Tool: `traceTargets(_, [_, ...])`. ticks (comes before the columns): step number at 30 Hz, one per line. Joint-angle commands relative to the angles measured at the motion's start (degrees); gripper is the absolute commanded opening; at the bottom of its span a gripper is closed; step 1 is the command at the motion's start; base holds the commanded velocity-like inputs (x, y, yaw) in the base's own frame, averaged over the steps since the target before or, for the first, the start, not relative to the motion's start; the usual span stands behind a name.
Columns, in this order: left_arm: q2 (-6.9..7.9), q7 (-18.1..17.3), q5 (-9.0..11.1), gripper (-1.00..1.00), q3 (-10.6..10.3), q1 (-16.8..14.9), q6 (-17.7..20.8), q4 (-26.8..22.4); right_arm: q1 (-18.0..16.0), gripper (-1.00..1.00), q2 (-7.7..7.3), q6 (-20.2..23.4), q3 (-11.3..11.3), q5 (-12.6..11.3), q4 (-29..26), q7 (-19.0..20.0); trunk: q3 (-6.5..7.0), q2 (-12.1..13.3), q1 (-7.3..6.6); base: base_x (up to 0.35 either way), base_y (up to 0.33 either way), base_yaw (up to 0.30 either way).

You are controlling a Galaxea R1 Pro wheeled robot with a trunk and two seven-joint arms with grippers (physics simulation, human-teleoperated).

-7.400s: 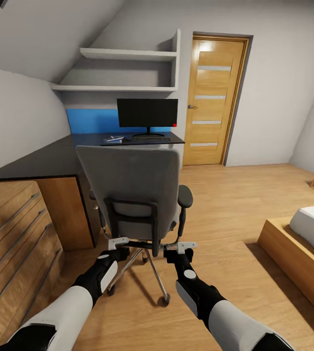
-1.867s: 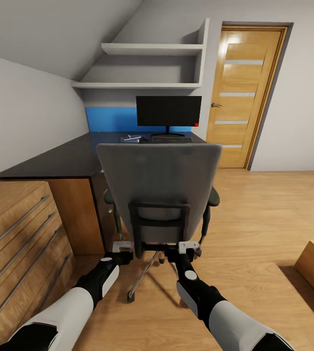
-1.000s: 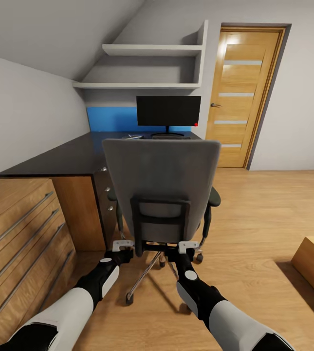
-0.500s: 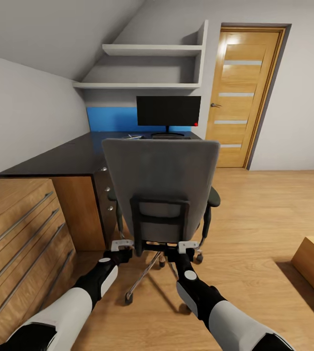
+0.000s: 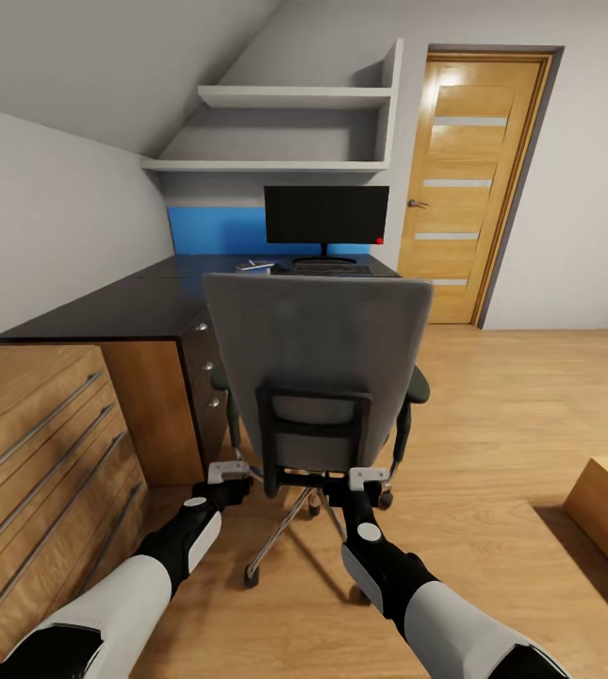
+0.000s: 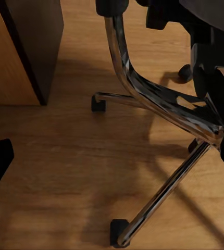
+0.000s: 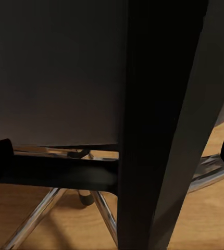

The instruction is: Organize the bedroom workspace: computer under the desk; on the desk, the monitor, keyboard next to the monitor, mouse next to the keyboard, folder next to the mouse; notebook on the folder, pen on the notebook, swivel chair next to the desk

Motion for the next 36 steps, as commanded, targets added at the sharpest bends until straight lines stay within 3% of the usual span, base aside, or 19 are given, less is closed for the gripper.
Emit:
traceTargets(1, [0.05, 0.45, 0.58, 1.0, -0.47, 0.0, 0.31, -0.12, -0.08, 1.0, 0.0, -0.36, 0.46, -0.57, 0.11, -0.35, -0.06, -0.02, -0.01, -0.087, 0.0, 0.0])
traceTargets(8, [0.05, 0.43, 0.59, 1.0, -0.47, 0.0, 0.32, -0.12, -0.08, 1.0, 0.0, -0.36, 0.47, -0.57, 0.11, -0.35, -0.06, -0.02, -0.01, -0.221, 0.0, 0.0])
traceTargets(25, [-0.59, -0.25, 0.37, 1.0, -0.94, 0.0, 0.23, 0.39, -0.08, 1.0, 0.0, -0.07, 0.88, -0.35, 0.19, 0.07, -0.06, -0.02, -0.01, -0.011, 0.0, 0.0])
traceTargets(27, [-0.62, -0.89, 0.34, 1.0, -0.96, 0.0, 0.25, 0.44, -0.08, 1.0, 0.0, -0.08, 0.94, -0.33, 0.19, 0.12, -0.06, -0.02, -0.01, 0.0, 0.0, 0.0])
traceTargets(34, [-1.37, -8.9, 0.14, 1.0, -0.97, 0.0, 0.35, 1.57, -0.08, 1.0, 0.0, -0.09, 0.99, -0.31, 0.2, 0.17, -0.06, -0.02, -0.01, 0.0, 0.0, 0.0])
traceTargets(36, [-1.43, -9.74, 0.12, 1.0, -0.97, 0.0, 0.37, 1.69, -0.08, 1.0, 0.0, -0.09, 0.99, -0.31, 0.2, 0.17, -0.06, -0.02, -0.01, 0.0, 0.0, 0.0])
